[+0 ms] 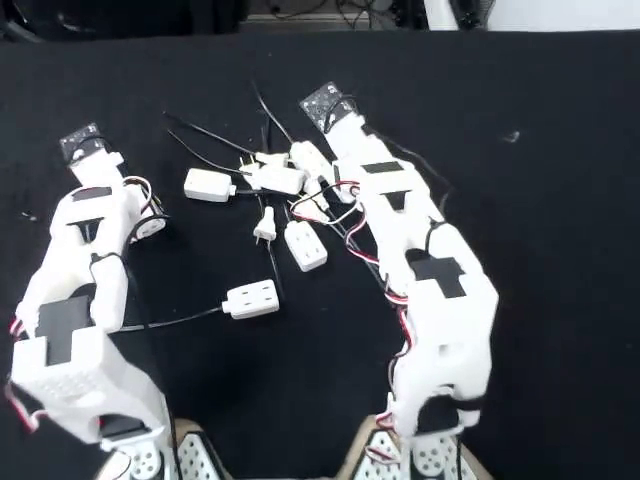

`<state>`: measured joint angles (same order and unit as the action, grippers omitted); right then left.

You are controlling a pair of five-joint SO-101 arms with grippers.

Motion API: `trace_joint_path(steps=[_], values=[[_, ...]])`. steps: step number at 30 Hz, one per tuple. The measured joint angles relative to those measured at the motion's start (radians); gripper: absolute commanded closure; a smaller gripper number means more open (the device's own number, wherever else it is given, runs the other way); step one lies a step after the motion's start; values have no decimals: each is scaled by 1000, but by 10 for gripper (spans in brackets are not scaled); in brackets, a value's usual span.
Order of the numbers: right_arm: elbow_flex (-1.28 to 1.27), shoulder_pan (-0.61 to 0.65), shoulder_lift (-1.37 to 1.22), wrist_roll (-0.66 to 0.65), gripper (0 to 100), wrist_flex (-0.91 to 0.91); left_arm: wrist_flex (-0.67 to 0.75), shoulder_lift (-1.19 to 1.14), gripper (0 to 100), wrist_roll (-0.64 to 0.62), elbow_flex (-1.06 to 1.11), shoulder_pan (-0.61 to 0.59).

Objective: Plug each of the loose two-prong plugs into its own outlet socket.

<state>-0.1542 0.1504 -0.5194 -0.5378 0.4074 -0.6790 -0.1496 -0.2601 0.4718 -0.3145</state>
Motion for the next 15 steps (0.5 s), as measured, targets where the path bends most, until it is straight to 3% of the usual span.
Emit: trace_joint_path(steps=[5,11,15], values=[[-140,0,207,3,981,78,0,0,827,0,0,0],[-517,2,700,107,979,94,0,0,827,0,0,0],[-809,120,1003,204,920,97,0,0,829,2,0,5]])
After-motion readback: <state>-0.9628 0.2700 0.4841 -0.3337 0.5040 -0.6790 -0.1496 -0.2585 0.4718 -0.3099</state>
